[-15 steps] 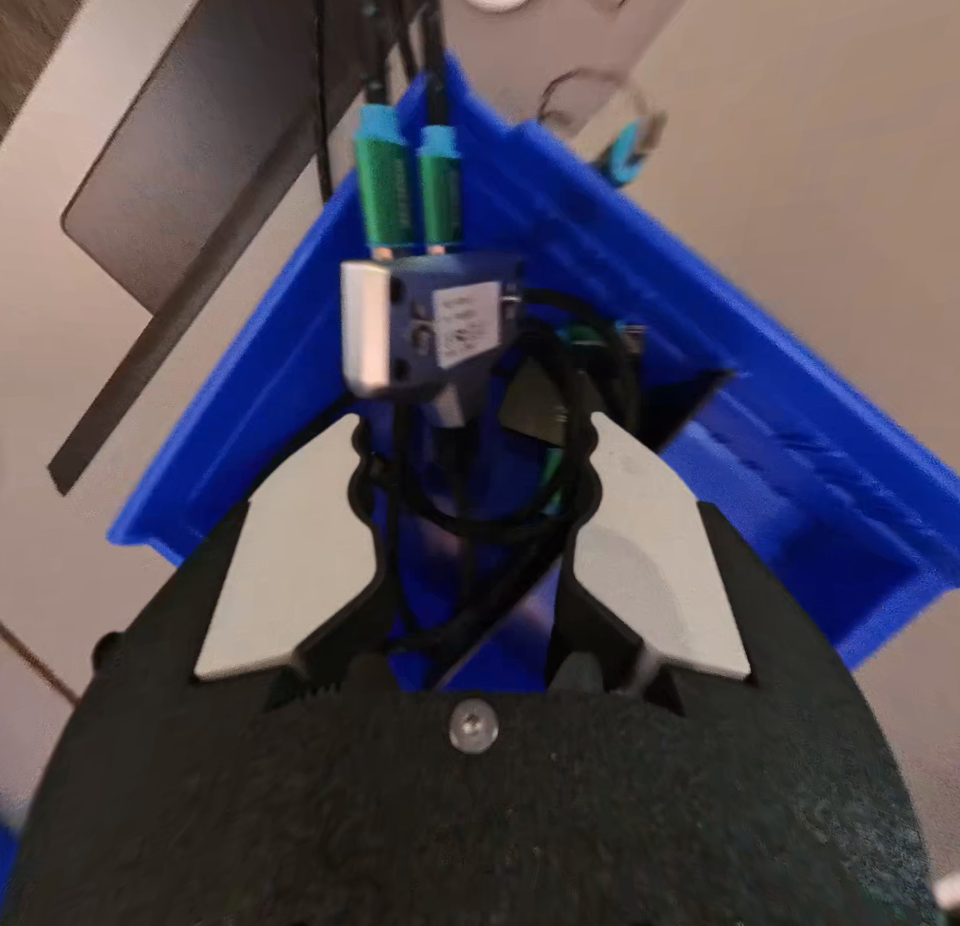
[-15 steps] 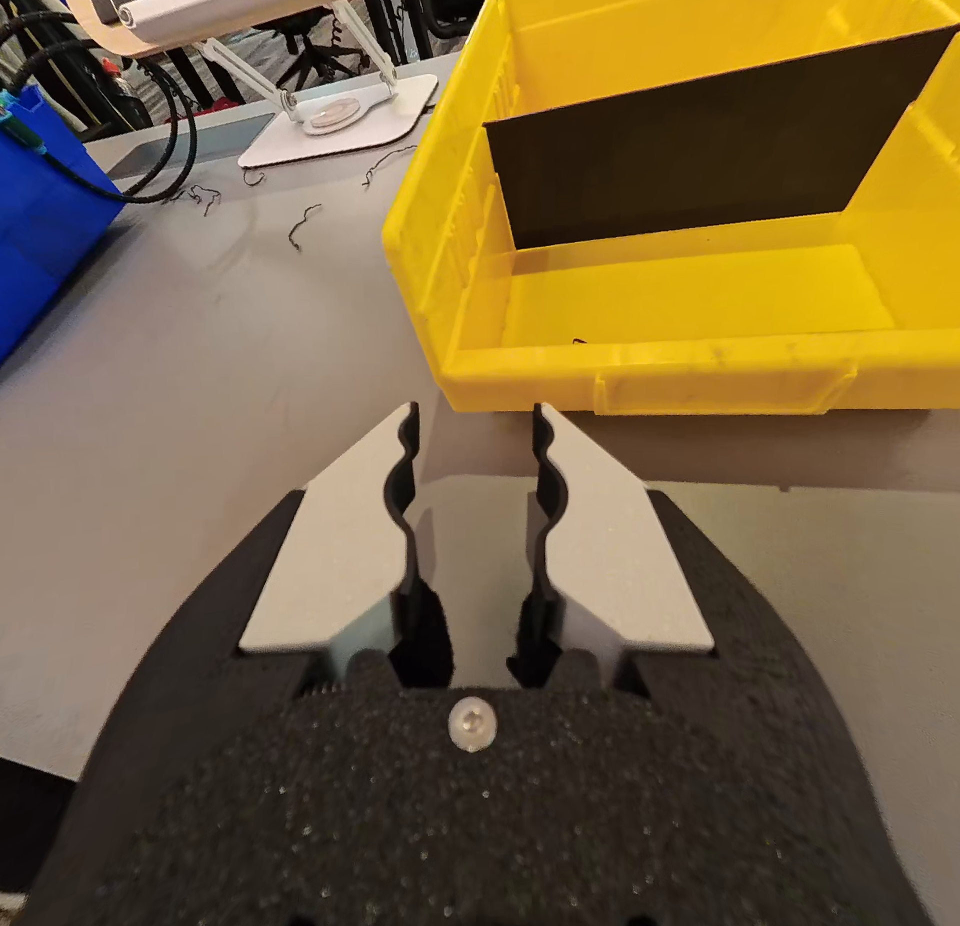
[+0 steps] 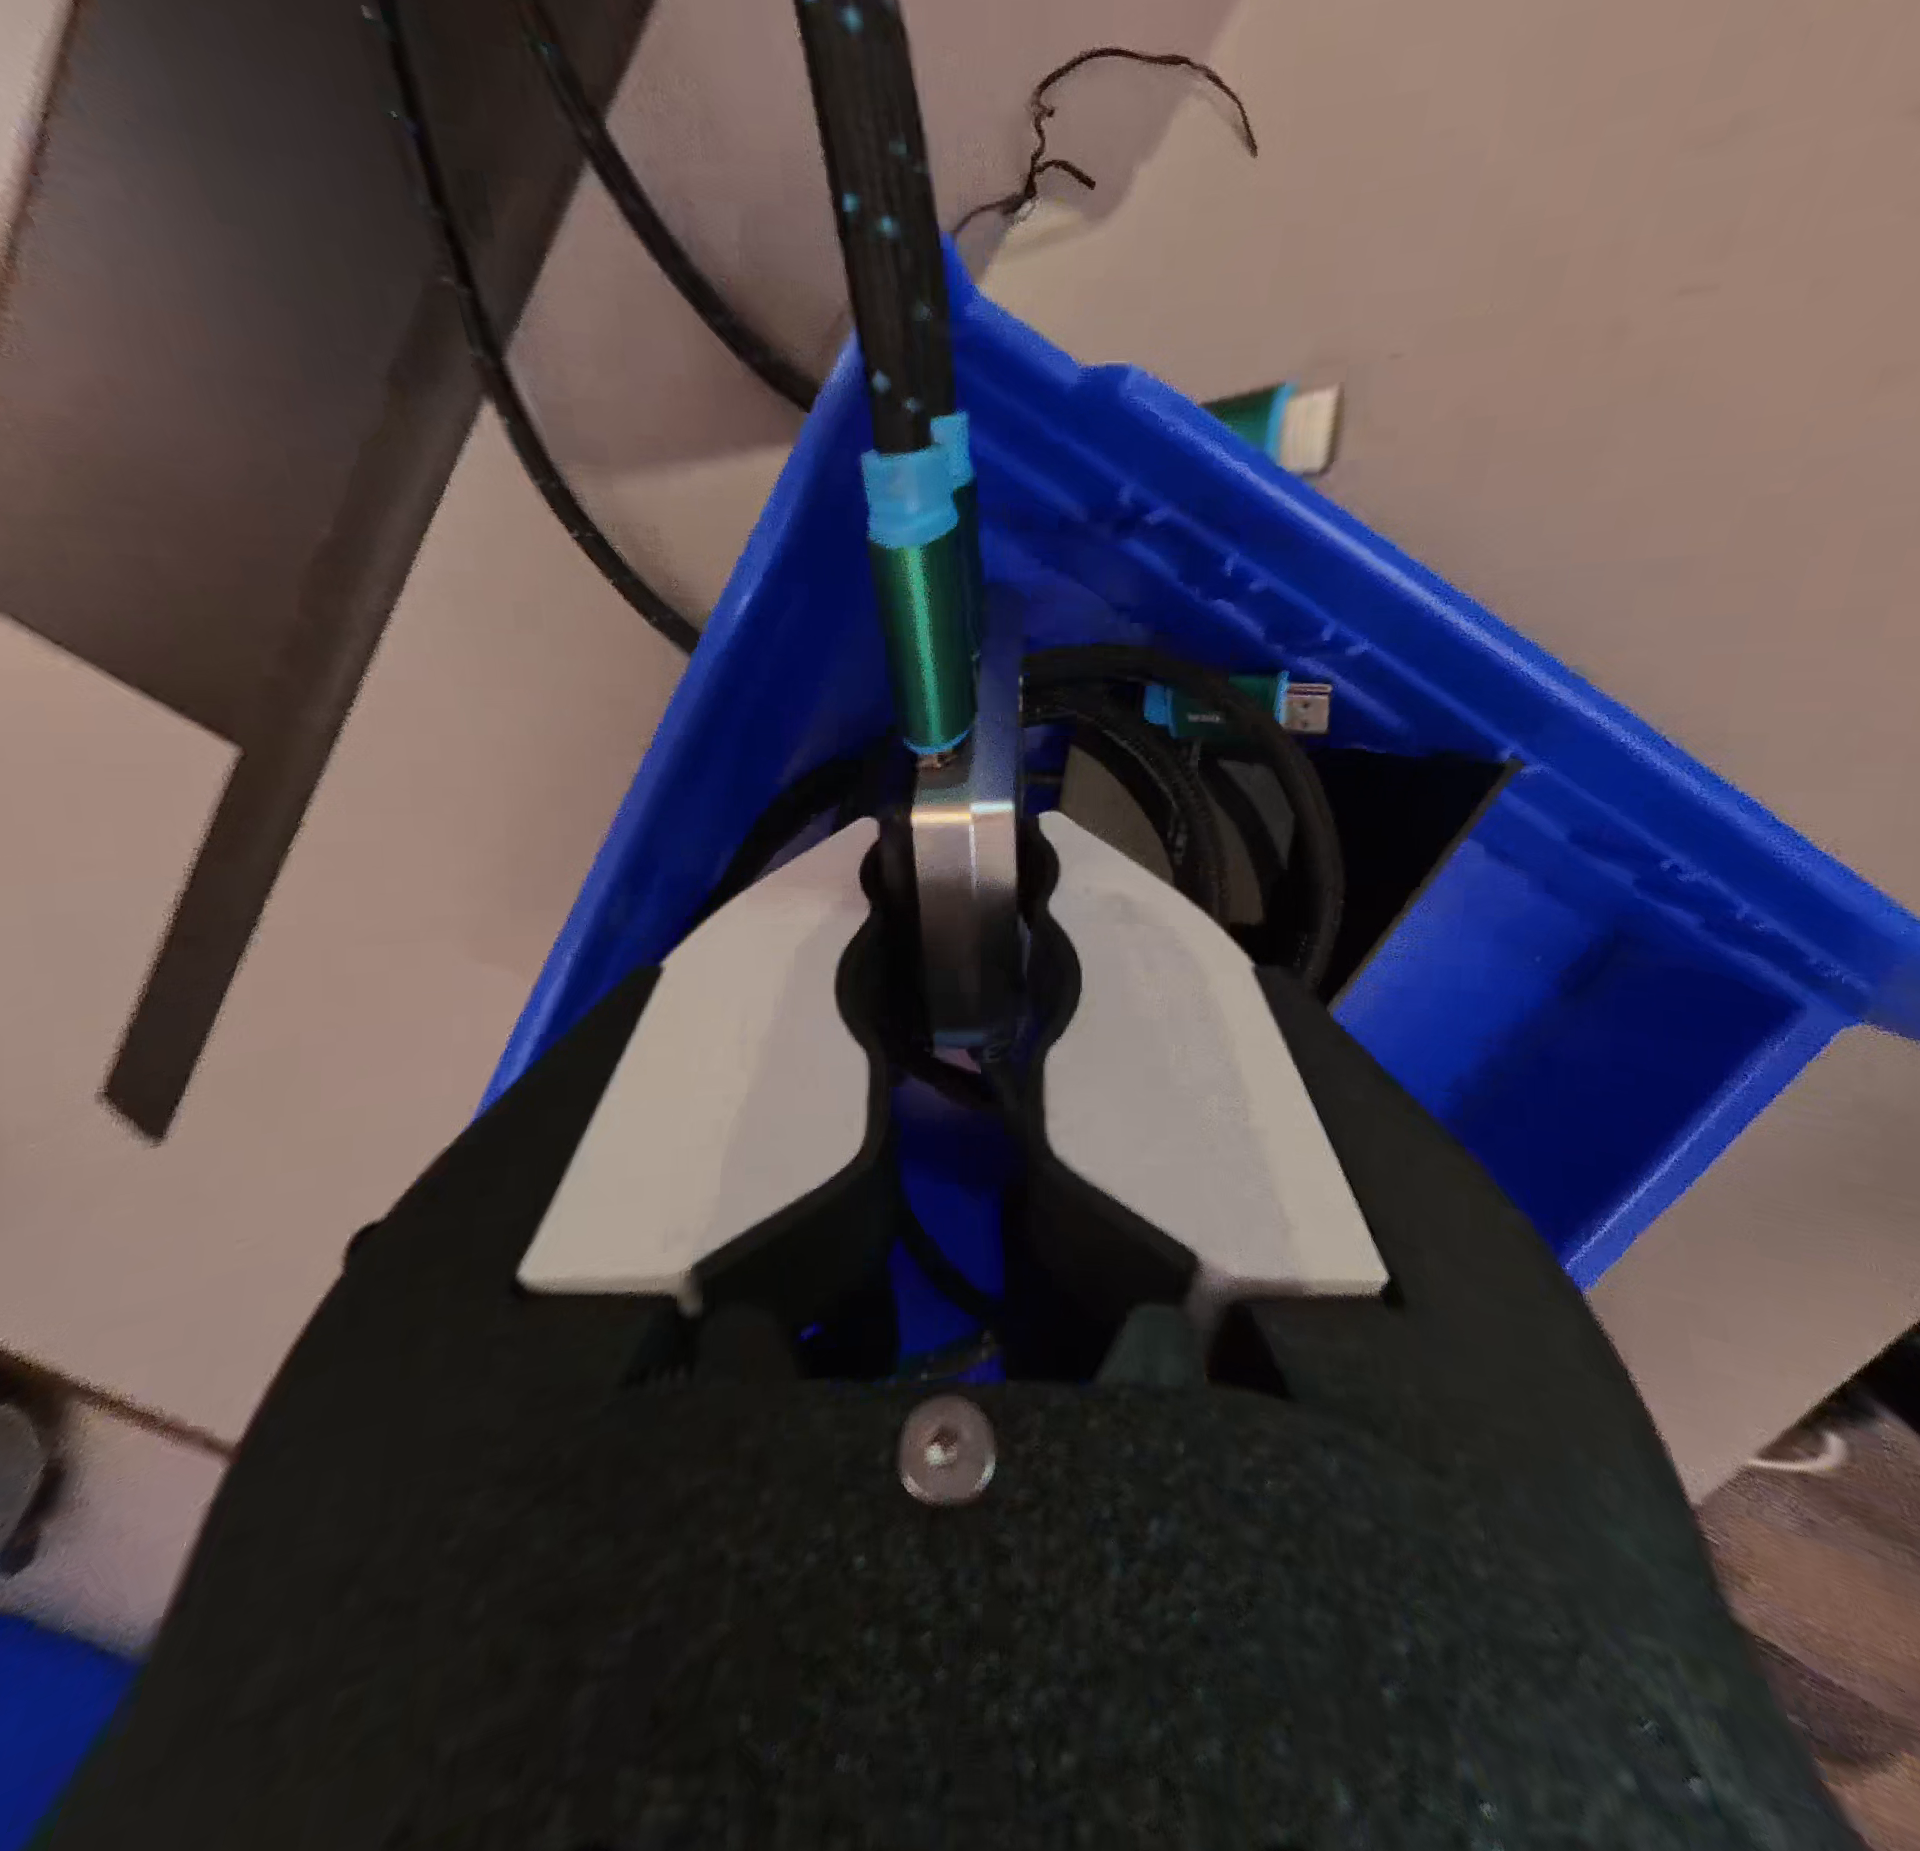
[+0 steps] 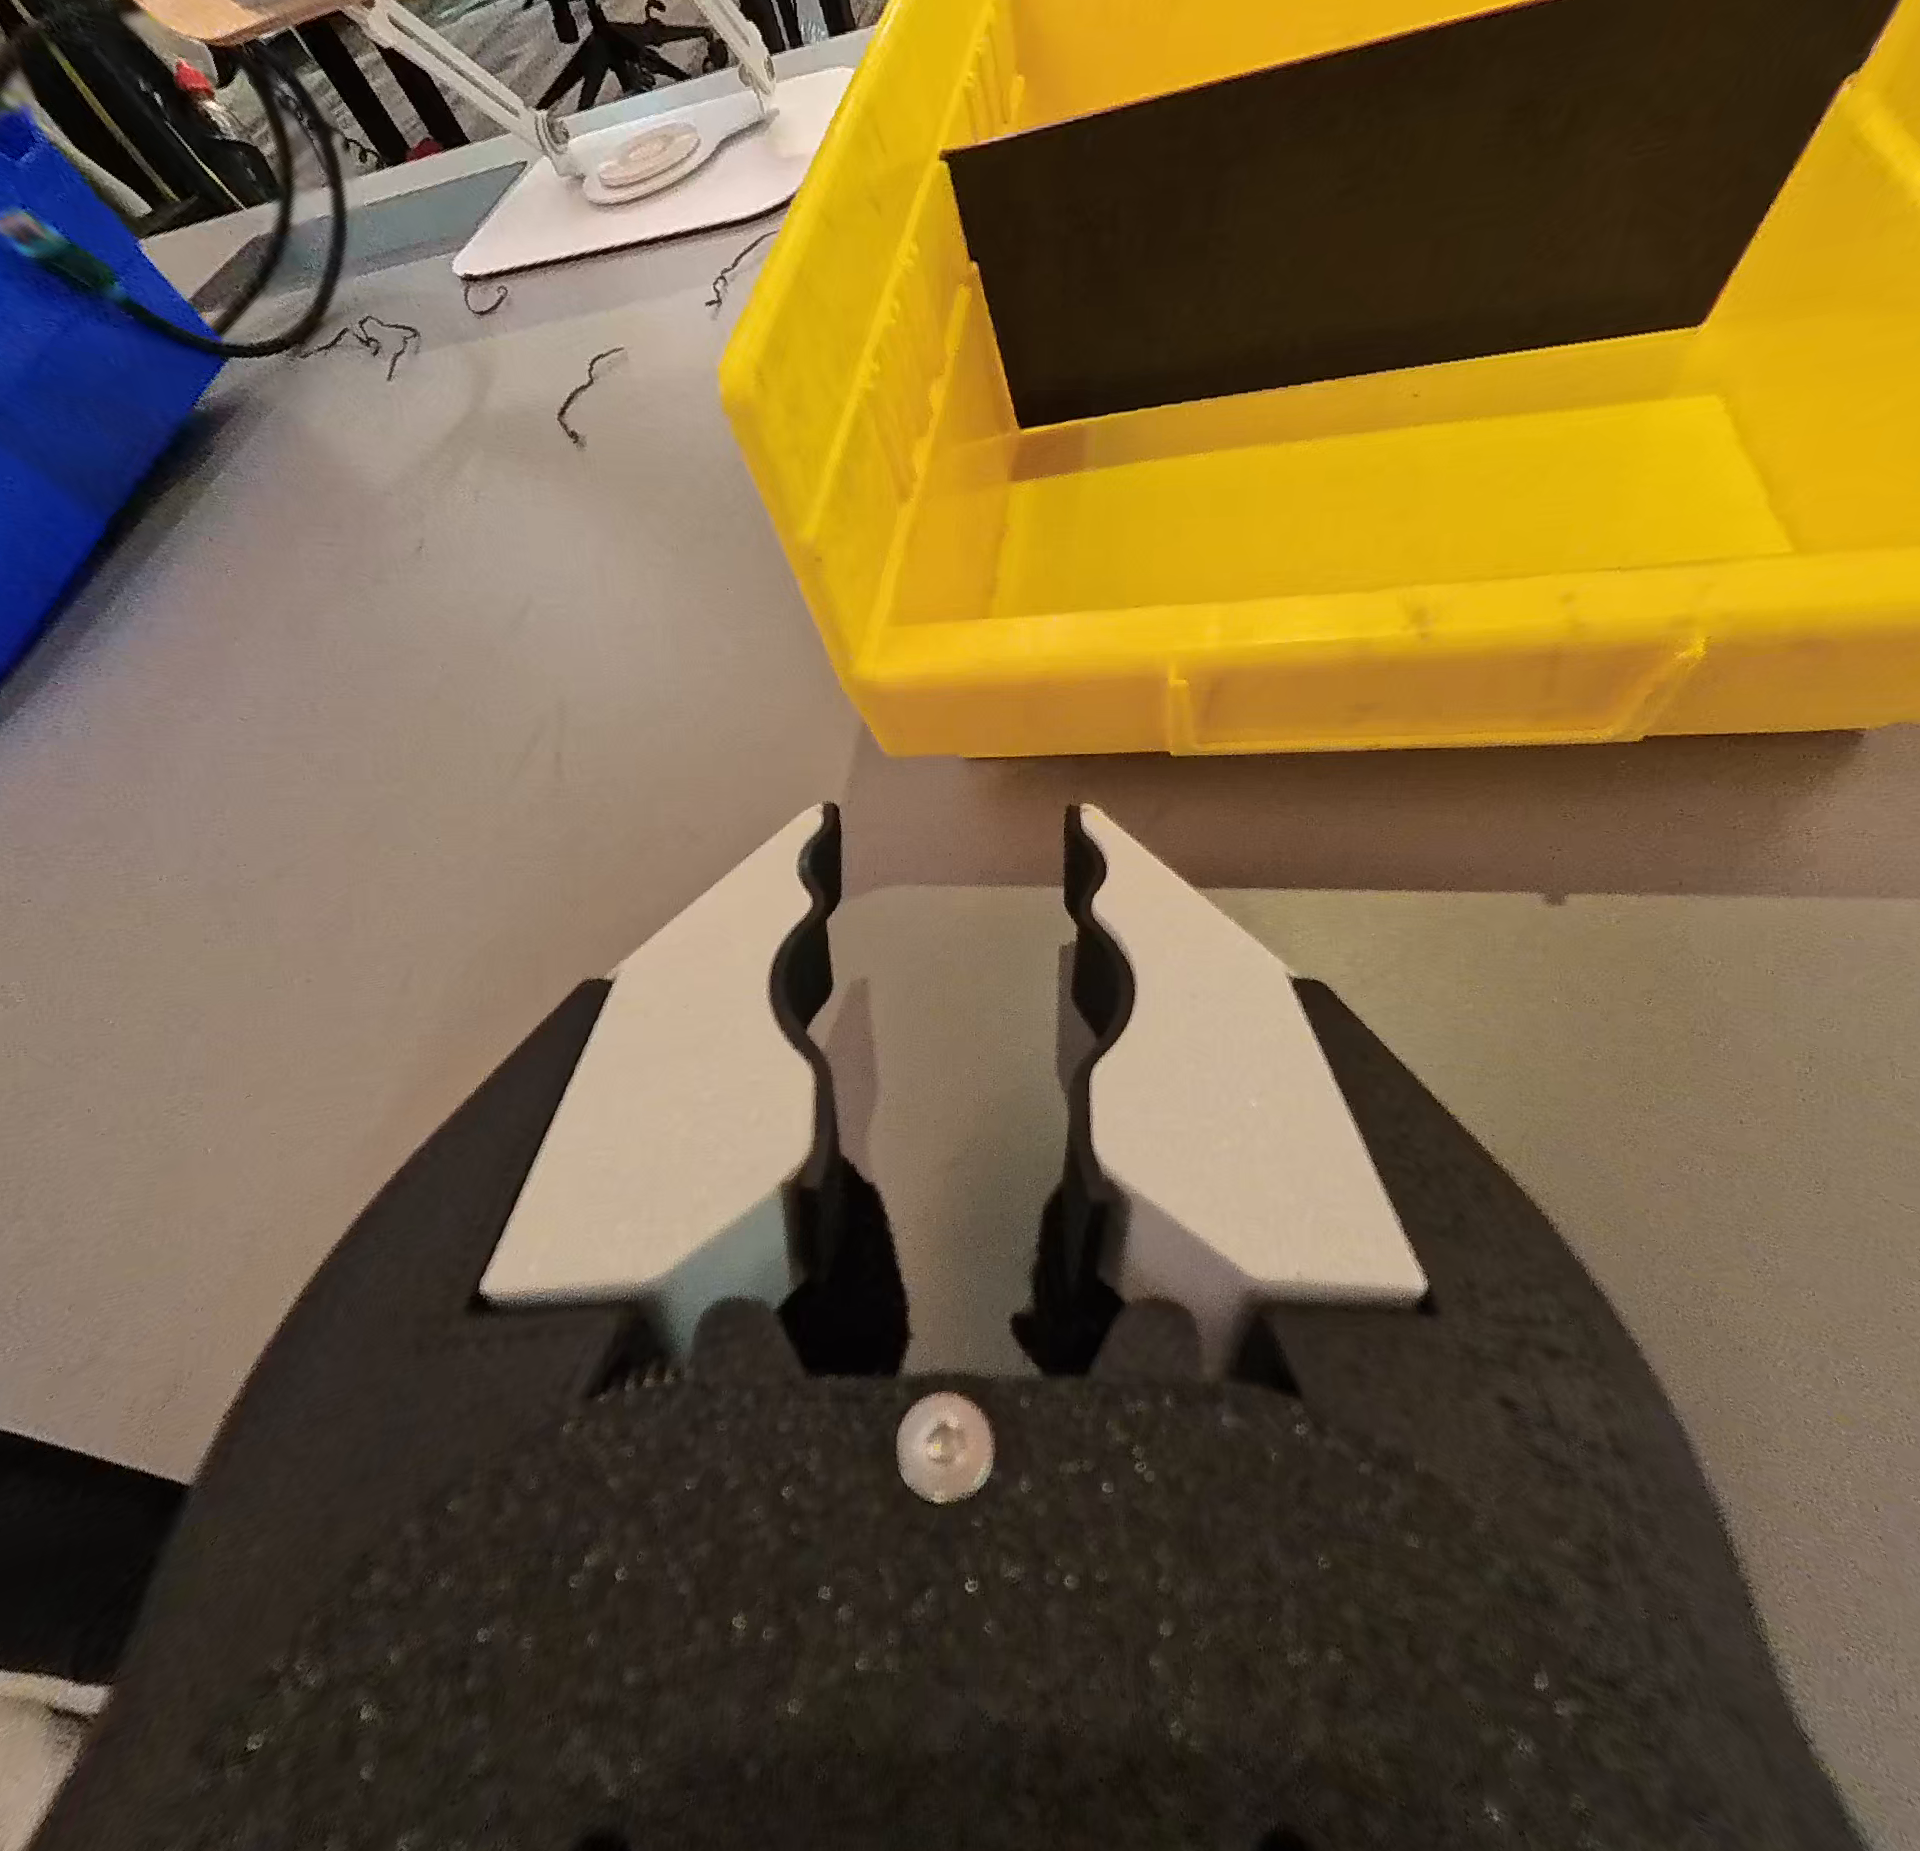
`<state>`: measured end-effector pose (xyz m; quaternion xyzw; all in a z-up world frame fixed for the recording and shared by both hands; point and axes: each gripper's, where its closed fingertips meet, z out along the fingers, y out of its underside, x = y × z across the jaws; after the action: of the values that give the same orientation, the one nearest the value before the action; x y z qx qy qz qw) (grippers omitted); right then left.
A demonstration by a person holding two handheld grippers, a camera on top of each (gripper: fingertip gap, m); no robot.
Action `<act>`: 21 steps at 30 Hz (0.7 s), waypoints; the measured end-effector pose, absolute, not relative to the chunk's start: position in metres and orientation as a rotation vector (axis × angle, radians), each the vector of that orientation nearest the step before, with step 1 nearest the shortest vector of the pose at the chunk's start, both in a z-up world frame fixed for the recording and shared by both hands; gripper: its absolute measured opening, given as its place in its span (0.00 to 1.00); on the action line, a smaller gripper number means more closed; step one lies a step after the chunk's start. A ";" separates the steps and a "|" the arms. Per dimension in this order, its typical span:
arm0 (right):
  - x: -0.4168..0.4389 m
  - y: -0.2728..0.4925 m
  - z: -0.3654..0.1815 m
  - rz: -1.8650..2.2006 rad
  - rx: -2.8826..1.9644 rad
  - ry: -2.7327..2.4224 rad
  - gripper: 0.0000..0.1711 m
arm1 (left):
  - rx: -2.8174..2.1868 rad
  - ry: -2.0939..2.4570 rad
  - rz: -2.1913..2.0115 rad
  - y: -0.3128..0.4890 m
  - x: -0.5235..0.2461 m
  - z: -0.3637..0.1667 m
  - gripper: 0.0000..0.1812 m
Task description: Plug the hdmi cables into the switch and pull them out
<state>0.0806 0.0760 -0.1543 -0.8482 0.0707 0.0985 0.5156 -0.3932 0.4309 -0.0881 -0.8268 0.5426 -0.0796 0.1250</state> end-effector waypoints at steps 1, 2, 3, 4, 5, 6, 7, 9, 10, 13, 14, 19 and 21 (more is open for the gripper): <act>0.080 0.076 -0.155 0.237 -2.041 0.168 0.25 | -2.390 1.581 -0.211 0.429 -0.396 -0.080 0.12; 0.080 0.076 -0.156 0.236 -2.046 0.166 0.25 | -2.379 1.576 -0.212 0.426 -0.399 -0.070 0.12; 0.079 0.076 -0.156 0.235 -2.049 0.164 0.25 | -2.361 1.565 -0.210 0.423 -0.403 -0.060 0.12; 0.079 0.075 -0.156 0.235 -2.050 0.161 0.25 | -2.341 1.544 -0.198 0.422 -0.406 -0.049 0.12; 0.079 0.075 -0.156 0.236 -2.050 0.159 0.25 | -2.320 1.515 -0.193 0.421 -0.409 -0.037 0.12; 0.078 0.074 -0.155 0.237 -2.049 0.159 0.24 | -2.297 1.494 -0.199 0.419 -0.412 -0.025 0.12; 0.078 0.073 -0.155 0.237 -2.047 0.159 0.24 | -2.275 1.472 -0.202 0.418 -0.415 -0.013 0.12; 0.078 0.072 -0.154 0.237 -2.045 0.161 0.24 | -2.236 1.429 -0.194 0.418 -0.420 0.008 0.12; 0.078 0.072 -0.153 0.237 -2.044 0.162 0.24 | -2.221 1.401 -0.188 0.420 -0.422 0.019 0.12; 0.077 0.073 -0.151 0.249 -2.037 0.168 0.23 | -2.173 1.328 -0.147 0.434 -0.427 0.047 0.12; 0.076 0.073 -0.150 0.257 -2.034 0.170 0.23 | -2.158 1.307 -0.151 0.439 -0.425 0.054 0.12; 0.069 0.078 -0.150 0.282 -2.038 0.158 0.22 | -2.032 1.247 -0.342 0.452 -0.402 0.108 0.12; 0.067 0.078 -0.151 0.273 -2.044 0.147 0.22 | -1.976 1.219 -0.361 0.457 -0.399 0.137 0.12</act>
<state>0.0674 0.0778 -0.1509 -0.8494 0.0610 0.1136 0.5118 -0.3988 0.4574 0.1369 -0.7760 0.4787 -0.1418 0.3855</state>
